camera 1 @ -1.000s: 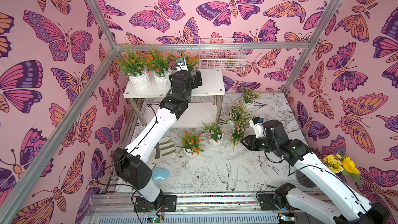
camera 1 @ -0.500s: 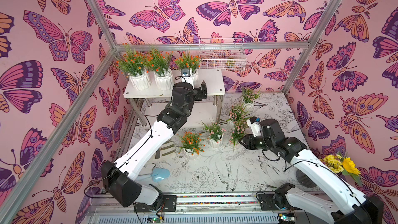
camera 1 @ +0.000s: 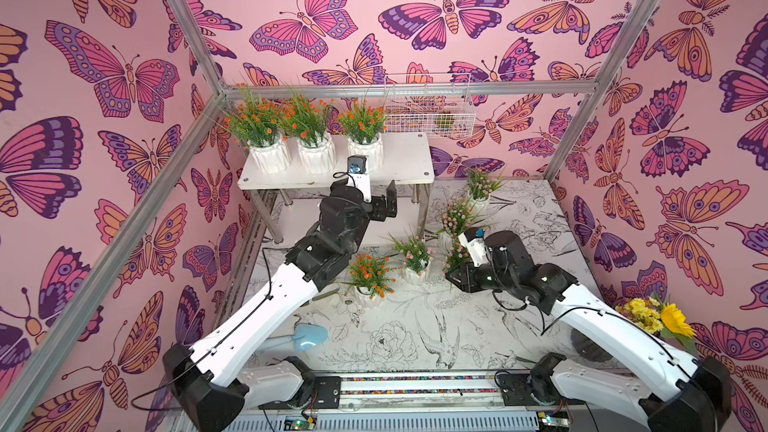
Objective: Place the baby's breath potted plants on the rack by color
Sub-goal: Place the baby's breath potted plant on the rack, then pick up the baby's breath potted plant from the center of the board.
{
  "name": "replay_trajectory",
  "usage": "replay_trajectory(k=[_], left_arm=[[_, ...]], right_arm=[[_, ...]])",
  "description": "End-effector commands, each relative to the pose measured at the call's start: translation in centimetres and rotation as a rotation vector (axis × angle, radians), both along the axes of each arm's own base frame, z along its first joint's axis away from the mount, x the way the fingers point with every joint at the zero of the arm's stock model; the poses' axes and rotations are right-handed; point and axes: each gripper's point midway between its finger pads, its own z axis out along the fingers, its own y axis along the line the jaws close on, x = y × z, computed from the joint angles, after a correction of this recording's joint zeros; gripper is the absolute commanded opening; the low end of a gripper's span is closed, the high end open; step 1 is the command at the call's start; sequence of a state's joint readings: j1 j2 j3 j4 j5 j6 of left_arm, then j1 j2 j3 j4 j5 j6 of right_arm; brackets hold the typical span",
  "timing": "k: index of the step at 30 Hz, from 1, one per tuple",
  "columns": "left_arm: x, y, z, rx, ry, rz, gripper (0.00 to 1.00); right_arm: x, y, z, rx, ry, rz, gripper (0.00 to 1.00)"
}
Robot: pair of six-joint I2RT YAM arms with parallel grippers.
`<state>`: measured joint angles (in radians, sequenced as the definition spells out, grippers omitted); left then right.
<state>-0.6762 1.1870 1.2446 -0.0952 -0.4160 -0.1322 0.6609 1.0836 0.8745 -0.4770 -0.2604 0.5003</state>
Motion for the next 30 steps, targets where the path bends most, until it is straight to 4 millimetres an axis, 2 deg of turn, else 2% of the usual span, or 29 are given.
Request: replay_trajectory(k=[1, 5, 9, 12, 15, 18, 23, 30], left_arm=[[-2.3, 1.5, -1.2, 0.008, 0.022, 0.005, 1.0], [-4.7, 3.3, -3.3, -0.01, 0.059, 0.017, 1.0], [-6.3, 5.1, -5.9, -0.023, 0.117, 0.054, 1.0], [-7.5, 5.8, -7.3, -0.061, 0.151, 0.056, 1.0], [-8.3, 6.0, -8.4, -0.091, 0.169, 0.043, 1.0], [-8.8, 6.5, -9.0, -0.089, 0.186, 0.053, 1.0], [-9.2, 6.7, -8.9, -0.092, 0.187, 0.048, 1.0], [-9.5, 7.1, -8.8, -0.085, 0.18, 0.057, 1.0]], right_arm=[[0.1, 2.2, 1.0, 0.001, -0.051, 0.001, 0.34], [-1.2, 5.4, -0.1, -0.023, -0.069, 0.037, 0.34], [-1.9, 8.3, -2.3, -0.059, -0.048, 0.058, 0.33], [-1.7, 10.2, -3.7, -0.054, -0.05, 0.048, 0.32], [-0.7, 11.5, -4.7, -0.058, -0.064, 0.014, 0.3], [0.4, 12.5, -5.5, -0.068, -0.076, -0.004, 0.29], [1.7, 14.5, -6.8, -0.108, -0.079, 0.01, 0.27], [3.2, 16.7, -7.4, -0.14, -0.08, 0.028, 0.25]])
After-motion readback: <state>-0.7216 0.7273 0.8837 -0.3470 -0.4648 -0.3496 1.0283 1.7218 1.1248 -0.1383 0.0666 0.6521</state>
